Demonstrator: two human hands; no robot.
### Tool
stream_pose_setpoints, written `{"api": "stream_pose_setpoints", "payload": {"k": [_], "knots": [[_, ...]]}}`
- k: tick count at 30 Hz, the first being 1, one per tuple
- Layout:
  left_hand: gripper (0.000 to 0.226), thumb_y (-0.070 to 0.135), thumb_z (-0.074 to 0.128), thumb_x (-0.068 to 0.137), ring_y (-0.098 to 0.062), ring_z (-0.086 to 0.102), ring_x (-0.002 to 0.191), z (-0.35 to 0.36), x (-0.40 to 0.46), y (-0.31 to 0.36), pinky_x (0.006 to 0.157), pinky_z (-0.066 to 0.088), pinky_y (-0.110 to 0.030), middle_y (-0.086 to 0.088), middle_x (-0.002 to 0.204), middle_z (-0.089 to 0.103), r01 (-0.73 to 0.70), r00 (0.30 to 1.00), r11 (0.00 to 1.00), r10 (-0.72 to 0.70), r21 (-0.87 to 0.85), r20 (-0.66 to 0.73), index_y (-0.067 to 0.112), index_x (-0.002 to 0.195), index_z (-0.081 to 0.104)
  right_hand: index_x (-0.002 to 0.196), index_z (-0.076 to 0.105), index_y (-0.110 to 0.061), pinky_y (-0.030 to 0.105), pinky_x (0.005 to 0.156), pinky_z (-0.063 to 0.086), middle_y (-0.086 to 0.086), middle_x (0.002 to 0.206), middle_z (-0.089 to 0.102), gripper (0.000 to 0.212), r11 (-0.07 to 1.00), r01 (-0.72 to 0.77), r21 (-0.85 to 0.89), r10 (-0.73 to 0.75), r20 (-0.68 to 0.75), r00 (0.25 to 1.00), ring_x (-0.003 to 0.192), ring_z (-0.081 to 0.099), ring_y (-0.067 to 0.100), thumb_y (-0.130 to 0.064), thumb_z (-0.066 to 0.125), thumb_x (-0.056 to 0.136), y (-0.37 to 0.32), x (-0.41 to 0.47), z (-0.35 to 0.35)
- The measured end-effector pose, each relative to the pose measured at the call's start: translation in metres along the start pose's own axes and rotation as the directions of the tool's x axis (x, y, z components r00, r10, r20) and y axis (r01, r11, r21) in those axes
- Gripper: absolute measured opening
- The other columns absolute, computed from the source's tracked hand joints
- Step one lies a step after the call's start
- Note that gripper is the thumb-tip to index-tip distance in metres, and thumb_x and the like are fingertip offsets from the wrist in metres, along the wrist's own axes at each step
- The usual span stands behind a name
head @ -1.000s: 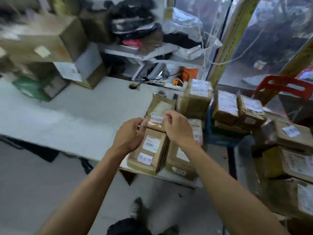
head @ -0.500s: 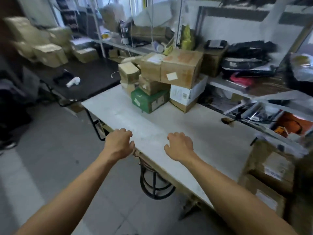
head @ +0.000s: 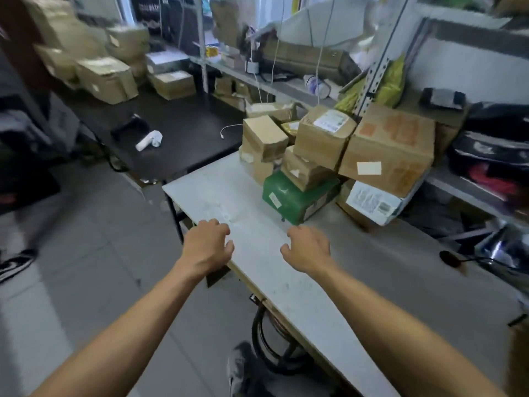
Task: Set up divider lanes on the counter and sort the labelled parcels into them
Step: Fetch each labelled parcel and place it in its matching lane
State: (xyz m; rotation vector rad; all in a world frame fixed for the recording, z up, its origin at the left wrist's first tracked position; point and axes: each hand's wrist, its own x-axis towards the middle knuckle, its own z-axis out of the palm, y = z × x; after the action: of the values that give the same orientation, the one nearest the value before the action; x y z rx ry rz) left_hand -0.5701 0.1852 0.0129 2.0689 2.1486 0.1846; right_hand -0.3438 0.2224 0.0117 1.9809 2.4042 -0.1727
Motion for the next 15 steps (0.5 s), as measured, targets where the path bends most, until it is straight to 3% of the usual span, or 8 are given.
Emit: {"api": "stream_pose_setpoints", "payload": {"k": [5, 10, 15], "knots": [[0.039, 0.041, 0.051, 0.099, -0.022, 0.056, 0.118, -0.007, 0.118, -0.029, 0.088, 0.047, -0.036, 0.002, 0.127, 0.063, -0.017, 0.999, 0.999, 0.018, 0.031, -0.037, 0.023, 0.131, 0.063, 0.116, 0.061, -0.017, 0.036, 0.08, 0.043, 0.005, 0.116, 0.063, 0.031, 1.0, -0.003, 0.016, 0.004, -0.051, 0.999, 0.104, 0.056, 0.027, -0.035, 0.051, 0.093, -0.021, 0.116, 0.002], [0.037, 0.04, 0.053, 0.097, -0.021, 0.055, 0.121, -0.025, 0.22, -0.047, 0.087, 0.045, -0.034, 0.002, 0.126, 0.062, -0.048, 0.998, 0.999, 0.048, 0.0, -0.033, 0.024, 0.129, 0.063, 0.118, 0.058, -0.018, 0.032, 0.077, 0.039, 0.001, 0.115, 0.058, 0.031, 0.996, 0.026, 0.087, -0.01, -0.174, 0.985, 0.104, 0.053, 0.021, -0.037, 0.058, 0.093, -0.041, 0.222, -0.027], [0.037, 0.041, 0.056, 0.096, -0.021, 0.054, 0.123, -0.036, 0.298, -0.06, 0.086, 0.046, -0.036, 0.003, 0.124, 0.063, -0.076, 0.997, 0.994, 0.073, -0.081, -0.042, 0.025, 0.127, 0.065, 0.134, 0.051, -0.022, 0.039, 0.099, 0.041, 0.008, 0.133, 0.047, 0.054, 0.991, -0.051, 0.125, 0.087, -0.298, 0.95, 0.121, 0.042, 0.026, -0.046, 0.065, 0.087, -0.051, 0.31, -0.051]]}}
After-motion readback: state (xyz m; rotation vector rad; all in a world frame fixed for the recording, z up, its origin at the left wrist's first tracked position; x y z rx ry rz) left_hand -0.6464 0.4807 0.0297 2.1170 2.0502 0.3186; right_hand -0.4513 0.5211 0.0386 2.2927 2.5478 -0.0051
